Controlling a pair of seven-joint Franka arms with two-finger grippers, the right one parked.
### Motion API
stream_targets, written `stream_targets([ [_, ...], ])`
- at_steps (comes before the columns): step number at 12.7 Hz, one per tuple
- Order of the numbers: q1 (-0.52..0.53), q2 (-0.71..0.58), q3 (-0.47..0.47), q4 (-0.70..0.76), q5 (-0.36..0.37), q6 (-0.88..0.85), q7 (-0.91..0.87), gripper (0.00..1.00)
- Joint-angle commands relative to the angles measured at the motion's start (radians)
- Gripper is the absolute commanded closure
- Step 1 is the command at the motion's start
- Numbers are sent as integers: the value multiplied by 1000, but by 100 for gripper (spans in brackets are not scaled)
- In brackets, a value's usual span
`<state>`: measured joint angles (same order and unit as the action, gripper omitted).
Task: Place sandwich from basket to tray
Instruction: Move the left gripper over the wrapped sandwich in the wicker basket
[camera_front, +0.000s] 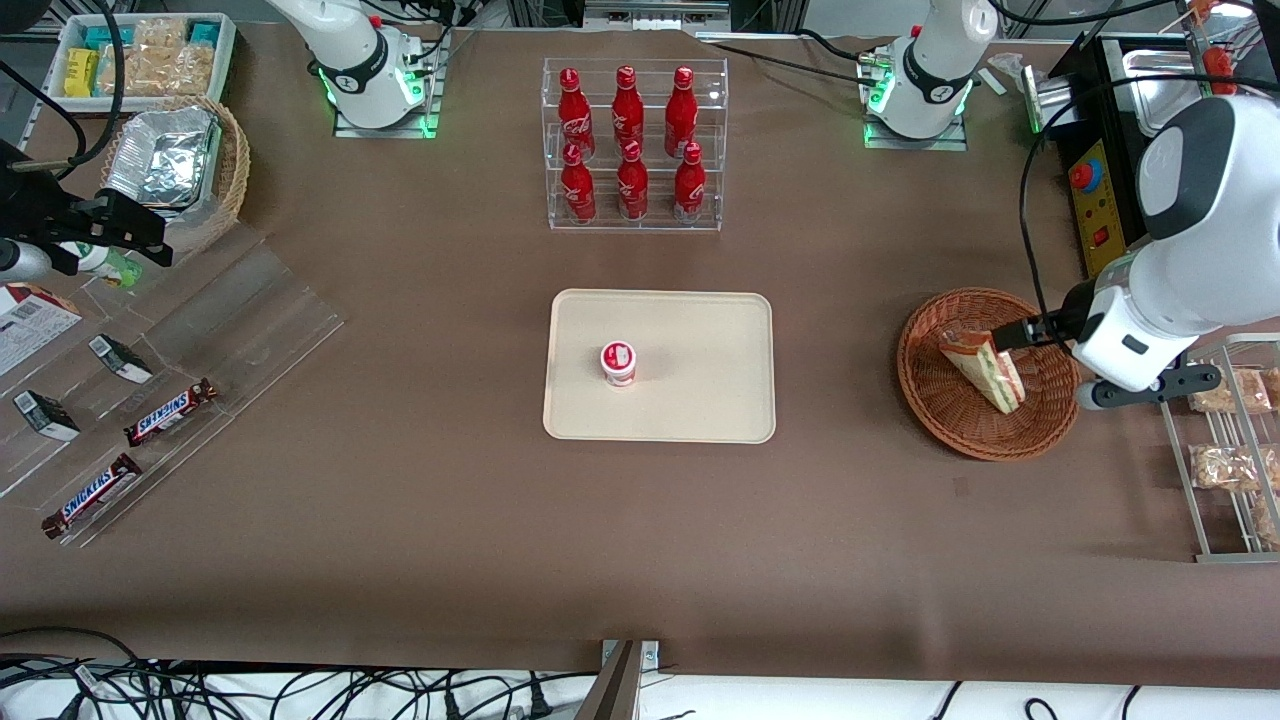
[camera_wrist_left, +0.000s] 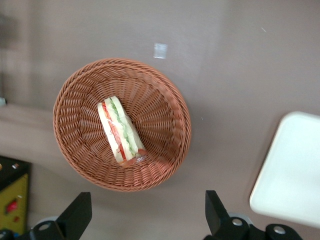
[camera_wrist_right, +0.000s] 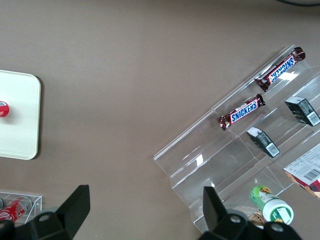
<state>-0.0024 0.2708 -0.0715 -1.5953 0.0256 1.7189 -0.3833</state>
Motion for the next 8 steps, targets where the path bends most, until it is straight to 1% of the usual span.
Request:
stream_targets([
  [1,-2,-12,-1,-113,69,123,-219,0],
  [2,-2,-12,-1,-159,83,177,-283,0],
  [4,-1,-10,1,-250,86,284,-379,0],
  [7,1,2,1,-363,152,433,-520,0],
  [8,1,17,2,-380,157,465,-560,0],
])
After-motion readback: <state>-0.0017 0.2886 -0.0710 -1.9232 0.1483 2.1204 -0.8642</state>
